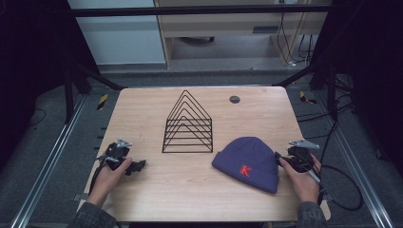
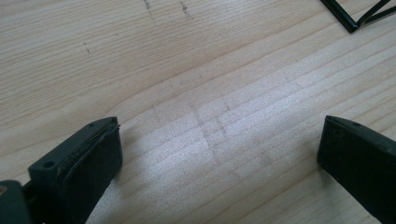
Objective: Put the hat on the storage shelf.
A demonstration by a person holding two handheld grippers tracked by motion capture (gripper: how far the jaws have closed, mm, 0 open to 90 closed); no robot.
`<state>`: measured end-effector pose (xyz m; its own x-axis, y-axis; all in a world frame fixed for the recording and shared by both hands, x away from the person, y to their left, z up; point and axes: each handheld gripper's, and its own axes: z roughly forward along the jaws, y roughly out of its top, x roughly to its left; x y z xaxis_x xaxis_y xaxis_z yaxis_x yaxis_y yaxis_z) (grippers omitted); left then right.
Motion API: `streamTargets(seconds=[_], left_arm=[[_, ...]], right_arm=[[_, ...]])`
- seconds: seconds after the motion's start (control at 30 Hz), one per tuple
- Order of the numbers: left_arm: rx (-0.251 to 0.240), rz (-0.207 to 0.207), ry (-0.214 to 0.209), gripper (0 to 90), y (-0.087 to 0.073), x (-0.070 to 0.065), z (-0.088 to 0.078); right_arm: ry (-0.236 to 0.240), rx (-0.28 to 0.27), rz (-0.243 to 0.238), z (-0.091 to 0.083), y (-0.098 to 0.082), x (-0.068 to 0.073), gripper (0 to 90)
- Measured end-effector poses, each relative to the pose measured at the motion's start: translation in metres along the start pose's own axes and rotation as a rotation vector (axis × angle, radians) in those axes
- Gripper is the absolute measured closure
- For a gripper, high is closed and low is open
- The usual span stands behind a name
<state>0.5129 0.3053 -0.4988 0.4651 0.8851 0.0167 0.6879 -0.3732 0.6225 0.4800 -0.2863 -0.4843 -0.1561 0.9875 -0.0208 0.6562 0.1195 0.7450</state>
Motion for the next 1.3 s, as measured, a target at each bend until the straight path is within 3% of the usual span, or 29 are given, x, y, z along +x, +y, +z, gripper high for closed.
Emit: streamTargets(seconds=[0.13,0.27,0.37,0.5,0.7,0.8,1.03,1.13,1.3], left_arm=[[0.000,0.000,0.000,0.0,0.000,0.000,0.000],[0.000,0.002,-0.002,0.0,0.000,0.000,0.000],[-0.001,0.002,-0.002,0.0,0.000,0.000,0.000],[0.000,0.005,-0.004,0.0,0.000,0.000,0.000],[-0.003,0.010,-0.005,0.0,0.000,0.000,0.000],[-0.004,0.011,-0.006,0.0,0.000,0.000,0.000],[-0.007,0.012,-0.008,0.0,0.000,0.000,0.001],[-0.008,0.012,-0.008,0.0,0.000,0.000,0.001],[-0.008,0.012,-0.008,0.0,0.000,0.000,0.001]], right_arm=[[0.050,-0.016,-0.006,-0.002,0.013,0.012,25.7],[0.070,0.007,-0.099,0.001,0.034,0.026,21.8],[0.093,0.018,-0.125,0.004,0.051,0.033,21.7],[0.138,0.075,-0.159,0.011,0.070,0.035,20.4],[0.179,0.139,-0.156,0.028,0.083,0.035,41.1],[0.219,0.161,-0.152,0.037,0.086,0.037,42.7],[0.209,0.207,-0.129,0.059,0.083,0.041,45.3],[0.226,0.219,-0.095,0.066,0.080,0.040,46.7],[0.244,0.238,-0.089,0.071,0.079,0.042,52.1]])
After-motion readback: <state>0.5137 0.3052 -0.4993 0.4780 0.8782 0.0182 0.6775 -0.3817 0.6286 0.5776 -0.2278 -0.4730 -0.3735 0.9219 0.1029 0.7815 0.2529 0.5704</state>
